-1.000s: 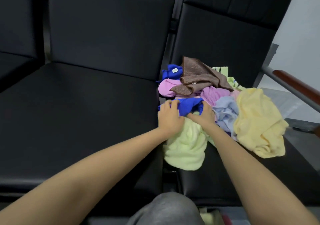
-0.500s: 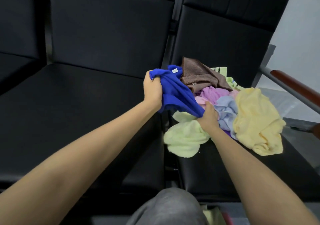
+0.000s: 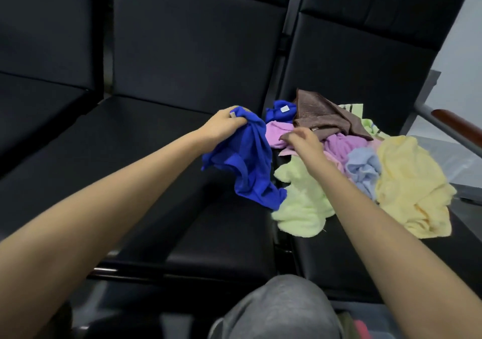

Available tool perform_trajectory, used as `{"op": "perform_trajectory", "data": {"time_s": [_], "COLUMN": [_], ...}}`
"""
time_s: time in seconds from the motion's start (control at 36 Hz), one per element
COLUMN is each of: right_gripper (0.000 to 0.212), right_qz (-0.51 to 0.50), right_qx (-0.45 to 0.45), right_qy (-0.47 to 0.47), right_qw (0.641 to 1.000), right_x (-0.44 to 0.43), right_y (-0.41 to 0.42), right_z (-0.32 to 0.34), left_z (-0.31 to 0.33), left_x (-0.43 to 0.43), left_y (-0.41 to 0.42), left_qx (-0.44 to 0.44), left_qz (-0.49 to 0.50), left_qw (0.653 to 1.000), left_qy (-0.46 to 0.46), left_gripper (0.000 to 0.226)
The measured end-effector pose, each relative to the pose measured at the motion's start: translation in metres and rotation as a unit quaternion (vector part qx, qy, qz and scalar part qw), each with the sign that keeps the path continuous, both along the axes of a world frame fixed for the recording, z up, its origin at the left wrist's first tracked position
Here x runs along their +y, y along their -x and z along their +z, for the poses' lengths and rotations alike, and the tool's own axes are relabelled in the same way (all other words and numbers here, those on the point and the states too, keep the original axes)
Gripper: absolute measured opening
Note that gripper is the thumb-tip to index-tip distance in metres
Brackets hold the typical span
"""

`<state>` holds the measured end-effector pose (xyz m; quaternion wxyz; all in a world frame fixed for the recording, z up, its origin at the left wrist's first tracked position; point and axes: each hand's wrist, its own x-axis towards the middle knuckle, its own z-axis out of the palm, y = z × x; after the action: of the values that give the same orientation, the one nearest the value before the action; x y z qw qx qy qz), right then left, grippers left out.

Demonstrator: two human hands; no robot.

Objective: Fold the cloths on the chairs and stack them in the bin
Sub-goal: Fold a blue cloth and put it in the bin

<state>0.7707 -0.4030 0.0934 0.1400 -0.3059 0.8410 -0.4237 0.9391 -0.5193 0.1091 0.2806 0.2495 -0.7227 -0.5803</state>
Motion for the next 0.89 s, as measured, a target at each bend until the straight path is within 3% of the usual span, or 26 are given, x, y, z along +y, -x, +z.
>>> {"op": "perform_trajectory", "data": {"time_s": [0.06,0.14,0.22,0.31,0.36,0.44,0.53,0.61,0.72,0.83,0.89], "right_gripper": [0.032,0.027,0.030,0.023,0.023,0.029,0.038,0.051,0.008,0.011,0.012], "right_qz": [0.133,0.301,0.310,0.298,0.316,0.354,0.396,0.416,0.421,0.414,0.384], "right_qx": [-0.100,-0.077,0.003,0.025,0.012,-0.001,-0.030,-0.038,0.002,0.038,0.057], "right_qy": [0.090,0.017,0.014,0.043,0.024,-0.056,-0.132,-0.166,-0.203,-0.243,-0.214], "right_qw": [0.982,0.950,0.951,0.953,0.948,0.934,0.908,0.893,0.884,0.877,0.896], "right_x": [-0.011,-0.024,-0.038,-0.046,-0.049,-0.053,-0.058,-0.062,-0.068,-0.073,-0.077], "right_y": [-0.030,-0.069,-0.087,-0.095,-0.098,-0.103,-0.107,-0.111,-0.111,-0.110,-0.109], "right_z": [0.014,0.028,0.036,0.043,0.046,0.051,0.050,0.051,0.052,0.049,0.048], "left_z": [0.008,0.024,0.040,0.052,0.057,0.057,0.043,0.028,0.027,0.035,0.039], "left_x": [-0.003,-0.007,-0.014,-0.027,-0.038,-0.053,-0.068,-0.081,-0.093,-0.106,-0.110], "left_y": [-0.009,-0.024,-0.045,-0.070,-0.086,-0.109,-0.130,-0.147,-0.165,-0.180,-0.186], "left_qx": [-0.042,-0.095,-0.130,-0.167,-0.162,-0.120,-0.092,-0.091,-0.107,-0.153,-0.189], "left_qz": [0.002,0.010,0.008,0.051,0.055,0.038,-0.001,0.011,0.018,0.013,0.003], "left_qw": [0.995,0.979,0.965,0.937,0.946,0.980,0.991,0.989,0.985,0.976,0.970], "left_qy": [0.088,0.181,0.228,0.301,0.274,0.155,0.093,0.117,0.134,0.152,0.151], "left_gripper": [0.011,0.009,0.008,0.014,0.012,0.008,0.023,0.038,0.049,0.057,0.055]}}
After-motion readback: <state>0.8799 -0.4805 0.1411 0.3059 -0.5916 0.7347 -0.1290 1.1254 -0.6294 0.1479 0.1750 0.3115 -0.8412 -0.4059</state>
